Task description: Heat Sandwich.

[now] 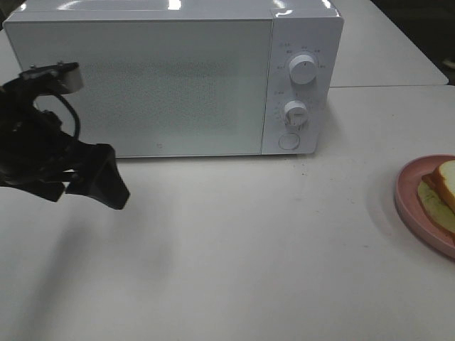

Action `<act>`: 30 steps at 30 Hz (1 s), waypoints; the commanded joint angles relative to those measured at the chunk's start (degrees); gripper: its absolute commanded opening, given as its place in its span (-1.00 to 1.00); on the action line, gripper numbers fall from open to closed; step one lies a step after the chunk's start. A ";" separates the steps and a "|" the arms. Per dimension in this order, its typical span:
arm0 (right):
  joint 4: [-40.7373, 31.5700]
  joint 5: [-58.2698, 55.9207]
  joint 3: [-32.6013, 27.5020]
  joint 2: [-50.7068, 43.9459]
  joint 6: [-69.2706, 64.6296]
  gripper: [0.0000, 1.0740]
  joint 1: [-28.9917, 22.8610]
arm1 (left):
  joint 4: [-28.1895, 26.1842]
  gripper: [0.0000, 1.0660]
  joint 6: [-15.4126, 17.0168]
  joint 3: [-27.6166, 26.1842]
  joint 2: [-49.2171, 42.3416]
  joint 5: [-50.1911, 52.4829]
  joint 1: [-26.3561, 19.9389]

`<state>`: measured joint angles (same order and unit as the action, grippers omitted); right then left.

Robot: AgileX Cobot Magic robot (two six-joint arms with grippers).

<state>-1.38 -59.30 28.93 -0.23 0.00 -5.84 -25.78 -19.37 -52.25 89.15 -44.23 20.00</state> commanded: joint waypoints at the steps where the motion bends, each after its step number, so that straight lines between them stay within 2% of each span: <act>1: -0.06 0.17 0.00 -1.55 0.63 0.42 0.34 | 3.38 0.91 3.72 2.18 -3.38 -0.63 -3.55; 4: -0.06 0.17 0.00 -1.55 0.63 0.42 0.34 | 7.39 0.91 7.10 3.78 -6.07 -0.57 -6.59; 5: -0.06 0.17 0.00 -1.55 0.63 0.42 0.34 | 7.39 0.91 7.10 3.78 -6.07 -0.57 -6.59; 7: -0.06 0.17 0.00 -1.55 0.63 0.42 0.34 | 10.14 0.91 9.97 5.33 -9.28 -0.63 -9.22; 10: -0.06 0.17 0.00 -1.55 0.63 0.42 0.34 | 11.86 0.91 11.40 6.30 -11.23 -0.92 -10.60; 14: -0.06 0.17 0.00 -1.55 0.63 0.42 0.34 | 17.93 0.91 15.76 10.08 -17.76 -2.69 -14.09; 19: -0.06 0.17 0.00 -1.55 0.63 0.42 0.34 | 19.37 0.91 16.04 11.63 -20.91 -4.18 -16.33; 22: -0.06 0.17 0.00 -1.55 0.63 0.42 0.34 | 20.28 0.91 15.13 14.15 -26.36 -7.33 -18.85; 27: -0.06 0.17 0.00 -1.55 0.63 0.42 0.34 | 20.17 0.91 15.18 17.93 -35.98 -11.00 -18.85; 30: -0.06 0.17 0.00 -1.55 0.63 0.42 0.34 | 20.11 0.91 14.90 19.14 -38.62 -12.38 -18.85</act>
<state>-1.38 -59.30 28.93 -0.23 0.00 -5.84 -5.33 -4.47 -33.52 51.05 -55.92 1.49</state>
